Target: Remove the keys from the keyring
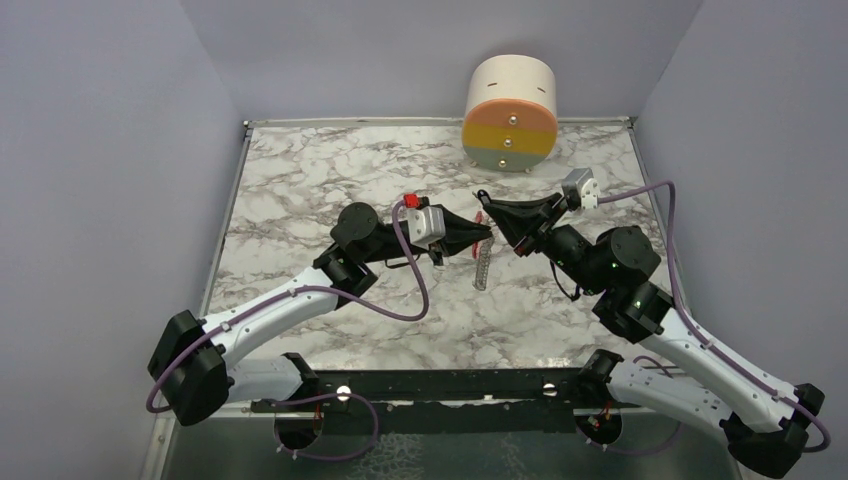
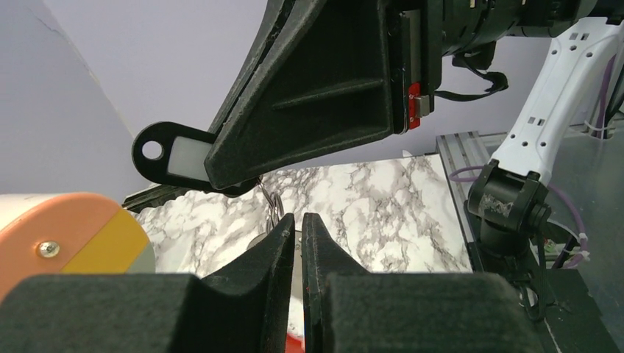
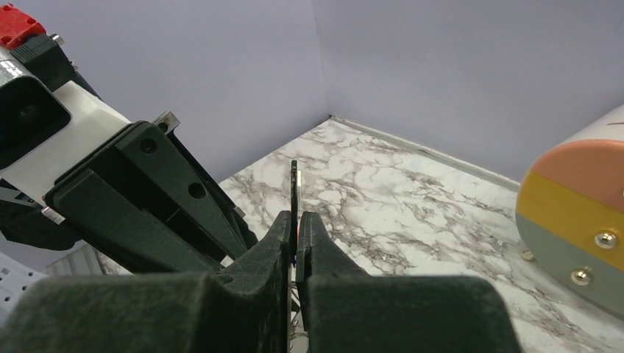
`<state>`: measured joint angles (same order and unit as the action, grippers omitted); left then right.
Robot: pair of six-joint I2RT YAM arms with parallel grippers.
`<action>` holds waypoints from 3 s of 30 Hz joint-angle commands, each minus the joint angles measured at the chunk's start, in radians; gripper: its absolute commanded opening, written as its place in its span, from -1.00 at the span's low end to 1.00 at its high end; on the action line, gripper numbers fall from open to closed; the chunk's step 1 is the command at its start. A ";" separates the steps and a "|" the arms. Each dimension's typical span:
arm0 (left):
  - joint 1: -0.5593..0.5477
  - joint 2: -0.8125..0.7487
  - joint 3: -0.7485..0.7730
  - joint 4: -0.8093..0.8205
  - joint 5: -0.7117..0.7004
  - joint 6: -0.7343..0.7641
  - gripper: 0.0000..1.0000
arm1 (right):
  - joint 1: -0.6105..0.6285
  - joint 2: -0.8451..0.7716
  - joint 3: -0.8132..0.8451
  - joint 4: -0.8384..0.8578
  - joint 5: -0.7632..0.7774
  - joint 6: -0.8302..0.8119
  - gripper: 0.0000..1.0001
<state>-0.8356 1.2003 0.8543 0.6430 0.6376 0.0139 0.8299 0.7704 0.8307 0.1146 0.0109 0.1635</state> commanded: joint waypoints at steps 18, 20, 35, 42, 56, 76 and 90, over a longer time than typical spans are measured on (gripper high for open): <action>-0.009 -0.002 -0.023 0.097 -0.038 0.035 -0.82 | -0.001 -0.009 0.003 0.052 -0.025 0.011 -0.98; -0.011 -0.009 -0.030 0.103 -0.043 0.037 -0.84 | 0.000 -0.014 0.002 0.052 -0.018 0.008 -0.98; -0.011 0.004 -0.023 0.111 -0.059 0.017 -0.74 | 0.000 -0.023 0.005 0.054 -0.025 0.003 -0.98; -0.011 0.000 -0.031 0.129 -0.068 0.000 -0.74 | 0.000 -0.026 -0.004 0.060 -0.023 0.005 -0.98; -0.010 0.005 -0.064 0.181 -0.185 -0.025 -0.81 | 0.000 -0.025 -0.011 0.085 -0.041 0.016 -0.98; -0.016 -0.072 -0.165 0.208 -0.325 -0.059 -0.55 | 0.000 -0.009 -0.035 0.138 -0.014 0.001 -0.98; -0.044 -0.115 -0.201 0.241 -0.458 -0.113 -0.26 | 0.000 0.005 -0.137 0.339 0.019 -0.029 -0.98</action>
<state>-0.8619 1.1007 0.6552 0.8379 0.2672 -0.0792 0.8299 0.7845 0.7189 0.3183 -0.0086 0.1593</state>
